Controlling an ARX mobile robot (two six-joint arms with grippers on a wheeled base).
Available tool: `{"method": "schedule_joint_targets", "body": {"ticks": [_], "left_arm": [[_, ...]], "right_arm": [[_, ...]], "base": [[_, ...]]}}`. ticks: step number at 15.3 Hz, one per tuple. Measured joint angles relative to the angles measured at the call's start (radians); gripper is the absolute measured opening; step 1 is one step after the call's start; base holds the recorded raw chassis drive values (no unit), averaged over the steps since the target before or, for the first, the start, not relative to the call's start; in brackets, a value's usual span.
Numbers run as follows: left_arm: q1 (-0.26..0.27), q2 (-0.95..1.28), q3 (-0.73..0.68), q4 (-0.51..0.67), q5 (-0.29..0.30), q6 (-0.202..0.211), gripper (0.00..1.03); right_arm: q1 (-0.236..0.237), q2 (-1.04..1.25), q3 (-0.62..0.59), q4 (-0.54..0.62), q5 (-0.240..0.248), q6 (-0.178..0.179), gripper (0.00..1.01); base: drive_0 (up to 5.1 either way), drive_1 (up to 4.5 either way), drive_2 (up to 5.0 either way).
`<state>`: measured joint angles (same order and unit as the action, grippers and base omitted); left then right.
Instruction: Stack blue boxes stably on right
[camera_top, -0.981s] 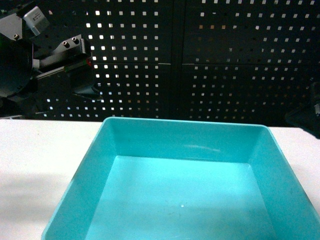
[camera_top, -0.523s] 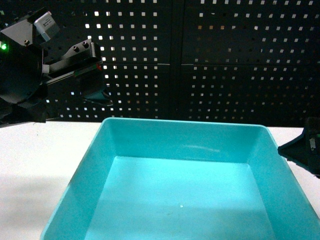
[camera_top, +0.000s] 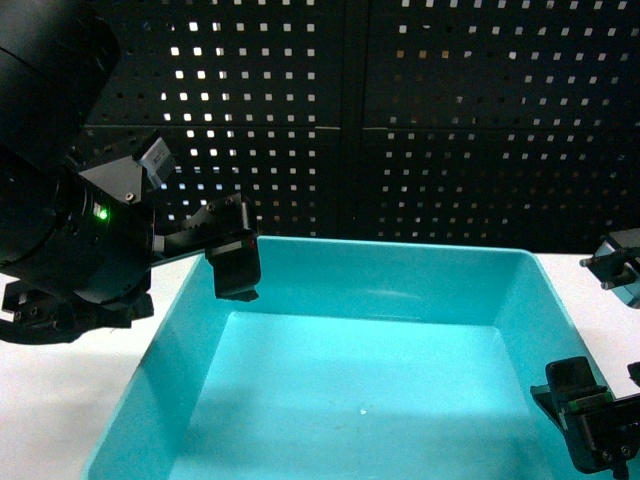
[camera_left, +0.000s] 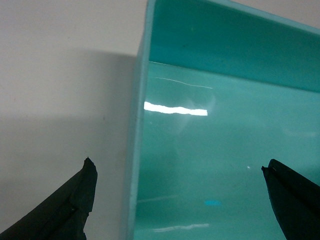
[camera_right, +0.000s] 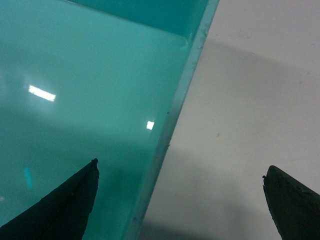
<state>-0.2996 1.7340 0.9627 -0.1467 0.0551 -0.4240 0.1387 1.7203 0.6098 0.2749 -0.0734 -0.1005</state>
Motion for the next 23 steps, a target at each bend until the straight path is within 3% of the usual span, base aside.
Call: {"method": "schedule_joint_targets", "body": {"ticks": [3,5,7,8,9,11,14,15,18,20,23], "left_arm": [[0.0,0.08,-0.003,0.018,-0.042,0.007,0.98],[0.0,0.111,-0.008,0.043,-0.105,0.044,0.98],[-0.005,0.132,-0.01,0.04,-0.12,0.068,0.96],[-0.005,0.132,-0.016,0.041,-0.125,0.08,0.82],[-0.006,0.132,-0.016,0.042,-0.128,0.088,0.75],[-0.011,0.132,-0.02,0.04,-0.166,0.115,0.5],[-0.012,0.132,-0.033,0.06,-0.171,0.145,0.18],[-0.016,0.132,-0.034,0.06,-0.169,0.136,0.09],[-0.026,0.125,-0.031,0.019,-0.152,0.068,0.05],[-0.034,0.115,-0.031,0.016,-0.159,0.064,0.05],[-0.046,0.086,-0.031,0.044,-0.198,0.095,0.05]], "right_arm": [[0.0,0.041,-0.011,0.06,0.045,-0.061,0.98],[0.0,0.066,-0.026,0.124,0.068,-0.105,0.98],[0.0,0.08,-0.032,0.161,0.068,-0.116,0.98],[-0.001,0.087,-0.032,0.171,0.066,-0.117,0.98],[-0.001,0.091,-0.032,0.174,0.066,-0.118,0.93],[0.0,0.094,-0.032,0.175,0.068,-0.12,0.68],[0.011,0.101,-0.032,0.18,0.063,-0.129,0.36],[0.013,0.103,-0.034,0.185,0.057,-0.123,0.28],[0.013,0.104,-0.043,0.2,0.027,-0.008,0.09],[0.018,0.103,-0.05,0.214,0.029,0.009,0.08],[0.011,0.097,-0.067,0.259,0.035,0.023,0.08]], "base": [[0.0,0.0,0.0],[0.0,0.0,0.0],[0.0,0.0,0.0],[0.0,0.0,0.0],[0.0,0.0,0.0],[0.0,0.0,0.0],[0.0,0.0,0.0],[0.0,0.0,0.0],[0.0,0.0,0.0],[0.0,0.0,0.0],[0.0,0.0,0.0]]}}
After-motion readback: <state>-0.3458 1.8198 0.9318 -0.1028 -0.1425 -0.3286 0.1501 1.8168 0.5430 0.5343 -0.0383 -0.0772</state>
